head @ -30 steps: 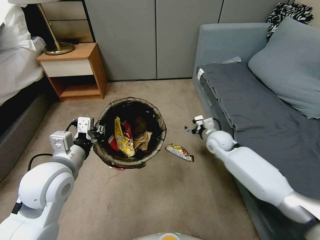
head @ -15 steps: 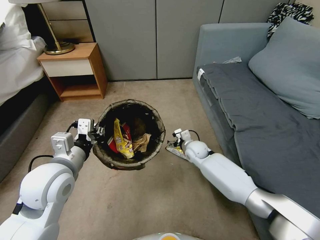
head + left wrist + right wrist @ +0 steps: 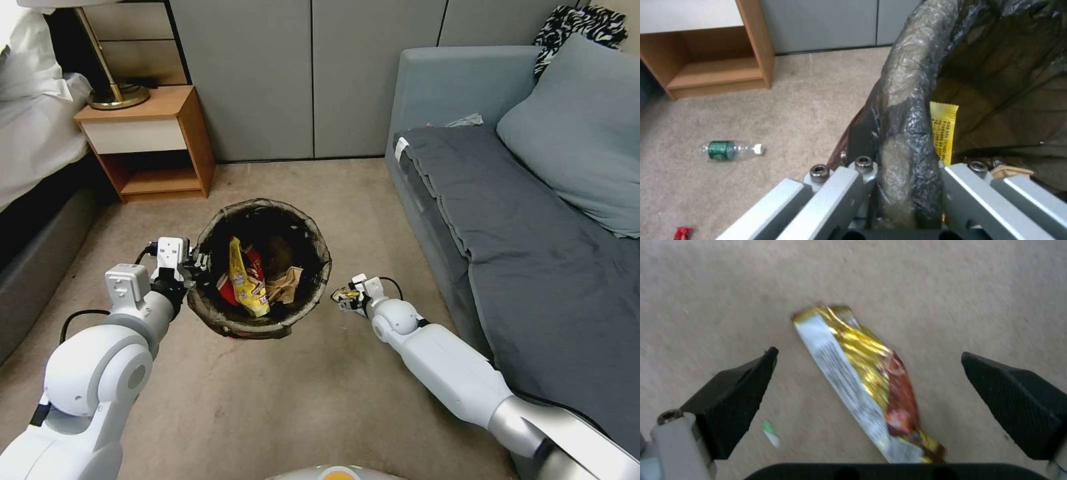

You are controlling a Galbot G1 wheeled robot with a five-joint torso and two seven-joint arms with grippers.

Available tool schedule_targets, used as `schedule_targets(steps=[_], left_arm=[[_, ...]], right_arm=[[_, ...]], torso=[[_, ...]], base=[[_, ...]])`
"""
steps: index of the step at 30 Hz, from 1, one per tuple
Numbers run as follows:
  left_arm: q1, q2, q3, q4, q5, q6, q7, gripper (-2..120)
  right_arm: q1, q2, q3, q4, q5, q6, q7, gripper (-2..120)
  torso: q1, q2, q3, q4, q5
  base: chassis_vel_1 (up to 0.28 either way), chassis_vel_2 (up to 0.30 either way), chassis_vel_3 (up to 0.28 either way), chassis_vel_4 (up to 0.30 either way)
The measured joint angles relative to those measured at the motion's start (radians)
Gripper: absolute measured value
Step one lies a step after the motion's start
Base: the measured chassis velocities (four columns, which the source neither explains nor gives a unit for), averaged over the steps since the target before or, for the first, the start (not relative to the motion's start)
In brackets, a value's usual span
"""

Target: Pick up the trash bin, then pick up the garbage from the floor and place it into the trash bin.

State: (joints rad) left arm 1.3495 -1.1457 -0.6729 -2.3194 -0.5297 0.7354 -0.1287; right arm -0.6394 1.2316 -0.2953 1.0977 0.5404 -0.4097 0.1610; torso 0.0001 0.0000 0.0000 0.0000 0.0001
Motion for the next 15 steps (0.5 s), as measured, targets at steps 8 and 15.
schedule_targets(steps=[8,15], left_arm=[[0.002,-0.007,0.006,0.006,0.006,0.000,0.004,1],[0.001,-0.006,0.006,0.008,0.006,0.000,0.005,1]], right_arm=[[-0.025,-0.005,0.005,-0.023,-0.027,0.011,-0.018,100],[-0.016,0.034,-0.004,-0.093,-0.044,0.027,-0.037,100]], torso=[[0.000,0.000,0.000,0.0001,0.0000],[0.000,0.000,0.000,0.0000,-0.0001]], base=[[0.000,0.000,0.000,0.000],[0.000,0.000,0.000,0.000]])
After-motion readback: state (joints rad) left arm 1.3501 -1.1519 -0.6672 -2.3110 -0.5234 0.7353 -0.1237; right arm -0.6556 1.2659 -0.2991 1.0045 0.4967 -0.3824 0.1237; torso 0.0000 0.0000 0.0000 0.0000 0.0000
